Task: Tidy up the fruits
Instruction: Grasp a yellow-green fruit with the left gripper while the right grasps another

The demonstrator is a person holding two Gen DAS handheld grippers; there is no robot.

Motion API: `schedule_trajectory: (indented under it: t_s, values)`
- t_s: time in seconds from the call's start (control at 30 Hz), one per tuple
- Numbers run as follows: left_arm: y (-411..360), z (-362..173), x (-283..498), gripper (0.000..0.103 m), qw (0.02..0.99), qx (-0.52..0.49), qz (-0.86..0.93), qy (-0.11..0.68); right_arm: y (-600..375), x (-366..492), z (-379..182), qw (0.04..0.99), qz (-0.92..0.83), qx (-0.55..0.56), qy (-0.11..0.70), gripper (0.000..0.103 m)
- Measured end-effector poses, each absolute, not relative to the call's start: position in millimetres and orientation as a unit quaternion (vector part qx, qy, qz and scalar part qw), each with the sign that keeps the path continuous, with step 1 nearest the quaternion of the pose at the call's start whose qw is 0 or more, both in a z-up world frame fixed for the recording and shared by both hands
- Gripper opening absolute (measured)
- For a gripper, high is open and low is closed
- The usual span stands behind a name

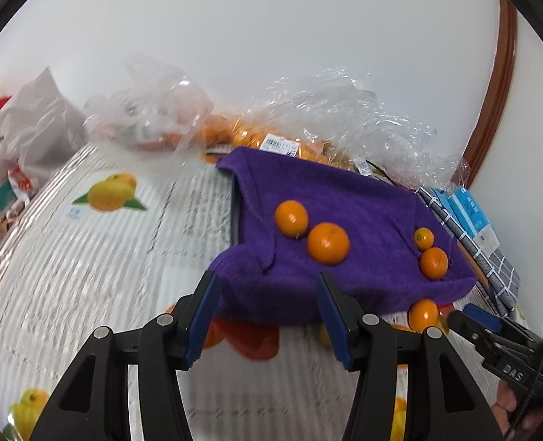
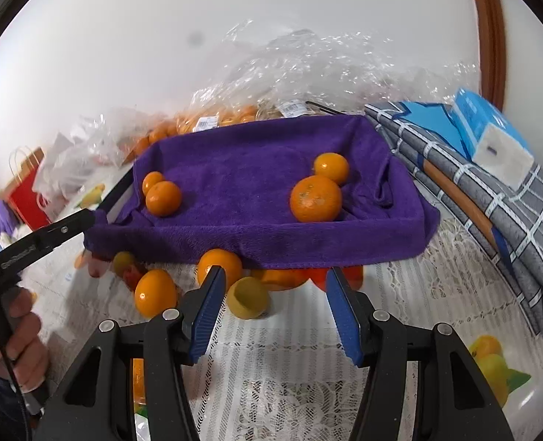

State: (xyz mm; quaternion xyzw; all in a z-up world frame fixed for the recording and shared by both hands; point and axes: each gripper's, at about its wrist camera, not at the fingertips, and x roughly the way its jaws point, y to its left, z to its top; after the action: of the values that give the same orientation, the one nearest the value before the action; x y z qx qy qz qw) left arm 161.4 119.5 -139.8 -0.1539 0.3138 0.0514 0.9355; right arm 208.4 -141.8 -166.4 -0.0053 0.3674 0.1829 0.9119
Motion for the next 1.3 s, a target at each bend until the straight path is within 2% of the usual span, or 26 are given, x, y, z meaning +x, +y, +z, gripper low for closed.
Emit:
schedule_trajectory:
  t_s: [0.1, 0.17, 0.3, 0.43, 0.77, 0.97, 1.07, 1.13, 1.2, 1.3]
  values:
    - [126, -142, 156, 0.053, 0.932, -0.167, 0.047, 0.319, -134, 211, -169, 0.904, 0.193, -0.021, 0.38, 0.052]
    - [127, -144, 157, 0.053, 0.929, -0.174, 0.037, 0.325, -127, 212, -172, 0.9, 0.195, -0.037, 0.387, 0.044]
    - [122, -149, 163, 0.053, 0.923, -0.176, 0.008, 0.341, -121, 210, -173, 0.898, 0.199, -0.056, 0.389, 0.039]
    - [113, -150, 165, 0.053, 0.924, -0.164, -0.009, 0.345, -123, 208, -174, 0.895, 0.206, -0.056, 0.391, 0.027]
    - [94, -157, 183, 0.052, 0.909, -0.144, -0.042, 0.388, -154, 201, -166, 0.909, 0.189, -0.024, 0.371, 0.027]
    - [97, -164, 197, 0.048, 0.891, -0.187, -0.056, 0.409, -177, 207, -168, 0.913, 0.153, -0.001, 0.379, 0.027]
    - [92, -164, 198, 0.047, 0.893, -0.177, -0.046, 0.412, -172, 208, -169, 0.91, 0.158, -0.012, 0.383, 0.027]
    - [88, -165, 198, 0.031, 0.894, -0.164, -0.048, 0.413, -169, 208, -170, 0.908, 0.159, -0.021, 0.387, 0.027]
    - [86, -167, 200, 0.023, 0.89, -0.166, -0.056, 0.421, -169, 209, -172, 0.905, 0.162, -0.023, 0.393, 0.027]
    - [86, -167, 198, 0.023, 0.891, -0.164, -0.06, 0.419, -168, 209, -172, 0.905, 0.164, -0.024, 0.393, 0.027]
